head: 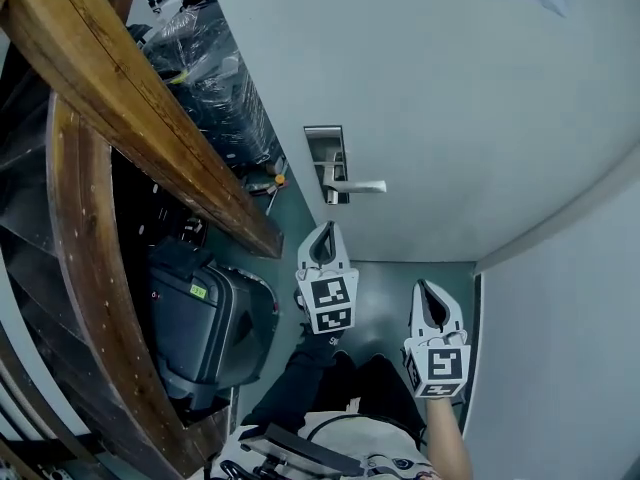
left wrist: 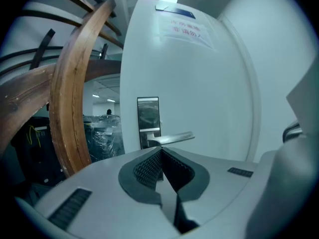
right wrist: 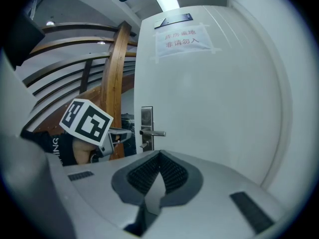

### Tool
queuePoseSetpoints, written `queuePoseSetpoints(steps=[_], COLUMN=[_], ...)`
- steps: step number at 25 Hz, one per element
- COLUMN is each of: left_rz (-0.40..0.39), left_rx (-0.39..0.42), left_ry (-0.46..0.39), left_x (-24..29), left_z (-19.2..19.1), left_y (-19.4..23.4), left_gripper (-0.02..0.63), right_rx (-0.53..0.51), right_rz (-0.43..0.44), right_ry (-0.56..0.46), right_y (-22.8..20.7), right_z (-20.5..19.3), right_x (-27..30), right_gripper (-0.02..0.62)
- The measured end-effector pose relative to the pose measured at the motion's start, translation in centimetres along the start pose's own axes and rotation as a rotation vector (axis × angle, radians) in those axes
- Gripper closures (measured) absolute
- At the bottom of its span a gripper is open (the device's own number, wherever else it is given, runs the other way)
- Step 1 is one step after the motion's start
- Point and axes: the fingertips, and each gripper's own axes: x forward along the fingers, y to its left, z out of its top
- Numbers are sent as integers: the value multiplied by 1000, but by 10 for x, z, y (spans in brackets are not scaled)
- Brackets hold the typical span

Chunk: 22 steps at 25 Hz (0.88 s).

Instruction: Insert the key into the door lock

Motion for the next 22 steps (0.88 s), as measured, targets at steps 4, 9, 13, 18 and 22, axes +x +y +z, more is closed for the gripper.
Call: queuePoseSetpoints(steps=[4, 9, 13, 18, 22], left_rz=[-14, -27, -35, -57, -66], left_rx=[-1, 6, 9, 4, -2], left_ry=[-13, -33, -40, -58, -82], left_x=[-23, -46, -70, -95, -108], left_z=[28, 62, 82, 100, 112], left_y=[-3, -6, -10, -19, -23], left_gripper=[603, 603, 603, 603, 603], right_rx=[0, -4, -4, -2, 12], right_rz=[10, 24, 34, 32, 27], right_ry=[-14, -54, -82, -112, -131], right_y=[6, 11, 18, 23, 24], right_z=[28, 65, 91, 110, 119], right_x=[-6, -11, -21, -31, -32], right_gripper=[589, 590, 591, 590, 591])
